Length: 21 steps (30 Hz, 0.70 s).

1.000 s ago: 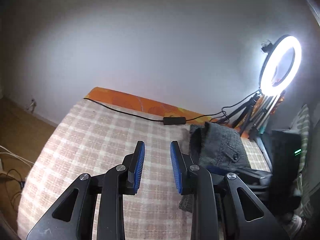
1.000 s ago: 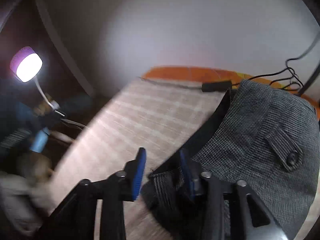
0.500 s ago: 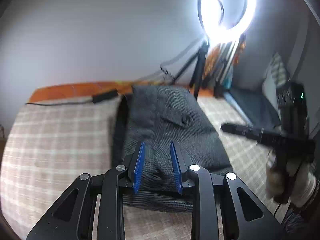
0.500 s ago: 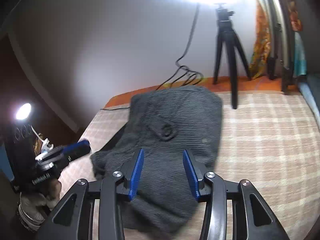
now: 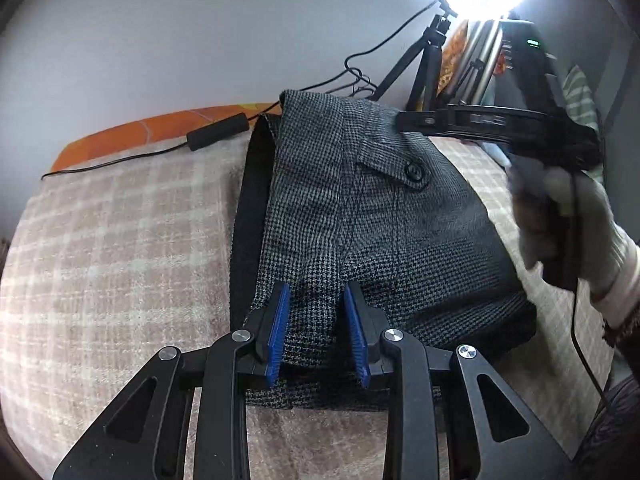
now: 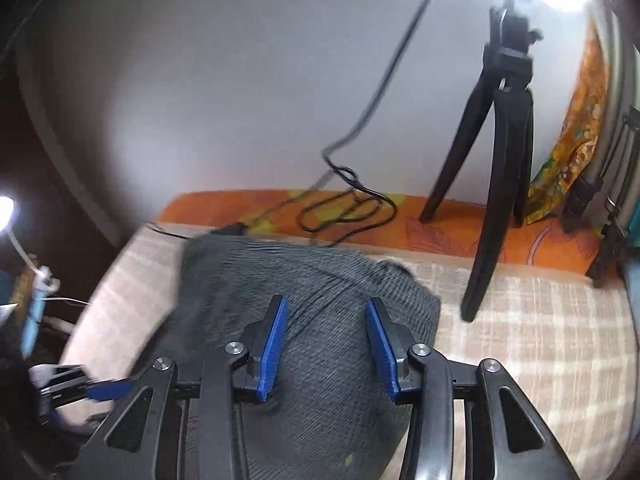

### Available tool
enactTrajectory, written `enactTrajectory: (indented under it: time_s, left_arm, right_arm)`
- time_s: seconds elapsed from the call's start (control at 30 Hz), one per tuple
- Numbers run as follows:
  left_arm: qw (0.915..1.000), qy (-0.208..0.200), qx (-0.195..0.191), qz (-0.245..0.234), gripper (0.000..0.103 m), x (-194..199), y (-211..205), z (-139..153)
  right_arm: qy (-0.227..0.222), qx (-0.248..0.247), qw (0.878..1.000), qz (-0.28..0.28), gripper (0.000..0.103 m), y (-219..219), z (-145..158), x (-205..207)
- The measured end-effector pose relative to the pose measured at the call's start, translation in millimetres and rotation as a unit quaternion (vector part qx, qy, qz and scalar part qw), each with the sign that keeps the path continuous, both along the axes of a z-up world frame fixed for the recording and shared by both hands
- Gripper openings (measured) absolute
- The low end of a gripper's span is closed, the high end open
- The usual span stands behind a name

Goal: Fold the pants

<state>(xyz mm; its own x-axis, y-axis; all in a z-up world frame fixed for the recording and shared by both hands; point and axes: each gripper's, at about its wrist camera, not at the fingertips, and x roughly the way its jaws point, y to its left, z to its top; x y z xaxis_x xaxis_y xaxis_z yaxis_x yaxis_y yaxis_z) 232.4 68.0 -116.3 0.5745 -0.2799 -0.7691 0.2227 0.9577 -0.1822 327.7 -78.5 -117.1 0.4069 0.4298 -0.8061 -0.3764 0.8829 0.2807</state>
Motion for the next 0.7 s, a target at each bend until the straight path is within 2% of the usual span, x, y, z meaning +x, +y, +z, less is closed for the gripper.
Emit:
enactTrajectory:
  time_s: [0.1, 0.27, 0.37, 0.47, 0.5, 0.53, 0.7]
  left_arm:
    - [1.0000, 0.003, -0.003, -0.001, 0.028, 1, 2, -1]
    - [1.0000, 0.004, -0.004, -0.002, 0.028, 3, 0, -2]
    - [0.9995, 0.009, -0.028, 0.010, 0.029, 1, 7, 3]
    - [0.9969, 0.014, -0.070, 0.034, 0.039, -7, 21, 13]
    - [0.9941, 0.020, -0.098, 0.044, 0.050, -11, 28, 16]
    - [0.9904, 0.026, -0.121, 0.061, 0.067, -15, 36, 18]
    - [0.9584, 0.060, -0.255, 0.113, 0.069, -29, 70, 15]
  right_arm:
    - [0.010, -0.010, 1.000, -0.008, 0.037, 3, -15, 12]
    - [-0.005, -0.053, 0.999, -0.003, 0.037, 19, -31, 13]
    - [-0.004, -0.066, 0.998, 0.006, 0.041, 23, -27, 15]
    - [0.005, -0.039, 0.999, 0.000, 0.051, 10, -15, 11]
    - [0.007, -0.033, 0.999, -0.008, 0.063, 5, -11, 8]
    - [0.009, -0.024, 1.000, -0.017, 0.073, -3, -8, 5]
    - [0.074, 0.064, 0.995, -0.035, 0.074, -43, -15, -6]
